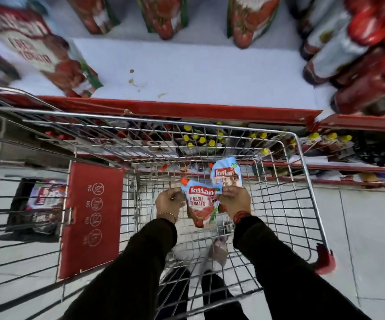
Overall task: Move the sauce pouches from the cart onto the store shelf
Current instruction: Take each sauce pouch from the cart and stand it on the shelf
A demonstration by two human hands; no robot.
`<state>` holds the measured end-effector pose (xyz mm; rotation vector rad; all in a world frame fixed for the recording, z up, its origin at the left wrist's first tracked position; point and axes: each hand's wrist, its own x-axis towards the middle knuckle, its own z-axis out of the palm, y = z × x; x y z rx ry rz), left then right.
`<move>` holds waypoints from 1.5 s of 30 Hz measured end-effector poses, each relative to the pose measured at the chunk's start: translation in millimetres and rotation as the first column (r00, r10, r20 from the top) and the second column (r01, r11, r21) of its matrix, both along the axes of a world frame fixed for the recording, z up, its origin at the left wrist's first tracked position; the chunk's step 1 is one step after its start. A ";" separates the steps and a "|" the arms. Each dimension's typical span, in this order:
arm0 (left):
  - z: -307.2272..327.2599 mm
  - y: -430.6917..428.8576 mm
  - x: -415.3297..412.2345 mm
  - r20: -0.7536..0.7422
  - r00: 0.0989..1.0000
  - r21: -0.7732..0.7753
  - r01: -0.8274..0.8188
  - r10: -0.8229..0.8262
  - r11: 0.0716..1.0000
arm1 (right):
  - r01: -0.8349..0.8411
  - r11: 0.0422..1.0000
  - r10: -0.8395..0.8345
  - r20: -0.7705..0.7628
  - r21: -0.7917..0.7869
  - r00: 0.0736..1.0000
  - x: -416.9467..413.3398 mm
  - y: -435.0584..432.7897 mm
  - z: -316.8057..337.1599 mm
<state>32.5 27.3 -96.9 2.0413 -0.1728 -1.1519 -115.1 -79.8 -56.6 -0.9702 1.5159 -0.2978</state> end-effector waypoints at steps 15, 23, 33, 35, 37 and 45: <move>191.4 12.5 10.6 0.341 0.939 -0.333 0.073 0.048 0.940 | -0.103 0.938 0.144 0.099 -0.332 0.985 2.0 16.4 202.1; 273.7 -1.0 41.7 0.390 0.907 -0.528 0.075 0.163 0.846 | -0.063 0.844 0.191 0.189 -0.533 0.963 29.3 1.0 277.0; 339.3 -64.4 106.0 0.545 0.793 -0.557 0.099 0.273 0.825 | 0.016 0.743 0.206 0.251 -0.669 0.946 102.9 -59.5 326.0; 336.7 -75.4 116.1 0.512 0.810 -0.562 0.064 0.287 0.825 | -0.004 0.723 0.223 0.228 -0.691 0.948 116.1 -70.8 321.9; 327.9 -84.2 126.0 0.488 0.821 -0.554 0.028 0.297 0.832 | -0.030 0.717 0.235 0.201 -0.696 0.951 126.8 -80.5 314.0; 299.5 -84.3 128.8 0.451 0.829 -0.541 -0.041 0.331 0.840 | -0.100 0.720 0.262 0.135 -0.687 0.956 140.9 -88.1 281.9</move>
